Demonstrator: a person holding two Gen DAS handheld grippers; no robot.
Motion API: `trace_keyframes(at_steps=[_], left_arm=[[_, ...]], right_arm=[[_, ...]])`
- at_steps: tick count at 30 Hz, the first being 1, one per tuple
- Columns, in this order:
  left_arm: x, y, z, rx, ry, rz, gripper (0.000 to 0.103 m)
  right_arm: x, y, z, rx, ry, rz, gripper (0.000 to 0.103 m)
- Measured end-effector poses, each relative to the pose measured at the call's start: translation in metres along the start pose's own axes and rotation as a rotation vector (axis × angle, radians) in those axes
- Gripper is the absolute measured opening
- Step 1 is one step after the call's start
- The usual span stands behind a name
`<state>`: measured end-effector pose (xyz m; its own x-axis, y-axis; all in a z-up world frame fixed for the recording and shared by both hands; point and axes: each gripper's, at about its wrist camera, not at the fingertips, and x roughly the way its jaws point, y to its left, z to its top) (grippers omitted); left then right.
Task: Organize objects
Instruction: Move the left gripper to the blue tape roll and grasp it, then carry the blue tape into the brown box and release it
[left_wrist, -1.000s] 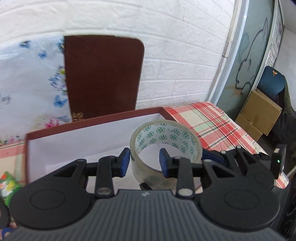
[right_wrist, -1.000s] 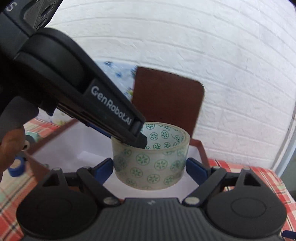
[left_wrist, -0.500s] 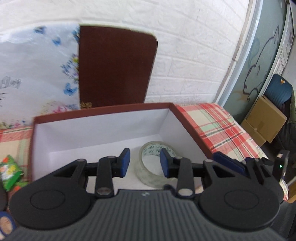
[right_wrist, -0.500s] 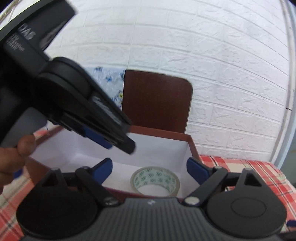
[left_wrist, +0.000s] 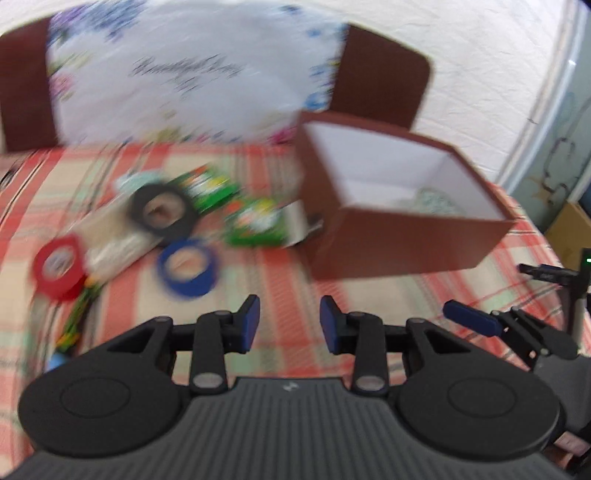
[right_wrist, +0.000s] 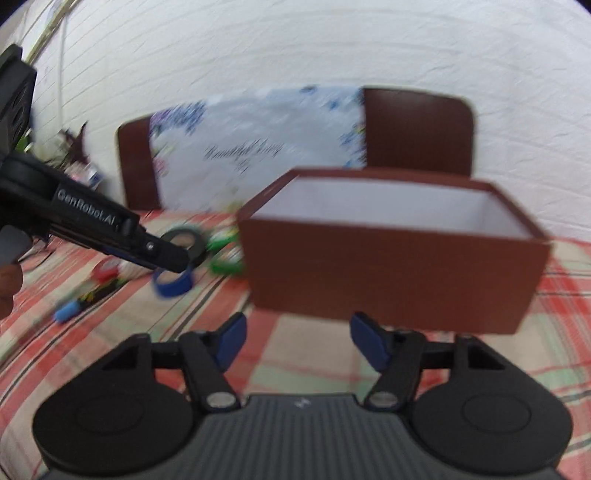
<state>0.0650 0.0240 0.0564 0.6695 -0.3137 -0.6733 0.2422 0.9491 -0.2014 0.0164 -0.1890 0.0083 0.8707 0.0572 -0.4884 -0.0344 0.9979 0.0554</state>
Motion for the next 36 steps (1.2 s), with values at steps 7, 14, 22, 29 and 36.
trace_keyframes(at_steps=[7, 14, 22, 29, 36], left_arm=[[-0.021, 0.101, -0.023, -0.215, -0.008, 0.09, 0.036], [-0.019, 0.109, -0.014, -0.244, -0.029, 0.028, 0.036], [0.001, 0.105, -0.004, -0.229, -0.002, -0.016, 0.036], [0.012, 0.044, -0.014, -0.101, 0.082, -0.111, 0.036], [0.015, -0.035, -0.032, 0.078, 0.136, -0.19, 0.036]], right_arm=[[0.032, 0.07, 0.02, -0.139, 0.069, 0.144, 0.042], [0.118, 0.114, 0.053, -0.203, 0.116, 0.204, 0.062], [0.148, 0.117, 0.049, -0.221, 0.182, 0.207, 0.058], [0.061, 0.092, 0.004, -0.276, 0.175, 0.178, 0.058], [-0.001, 0.061, -0.03, -0.24, 0.141, 0.092, 0.058]])
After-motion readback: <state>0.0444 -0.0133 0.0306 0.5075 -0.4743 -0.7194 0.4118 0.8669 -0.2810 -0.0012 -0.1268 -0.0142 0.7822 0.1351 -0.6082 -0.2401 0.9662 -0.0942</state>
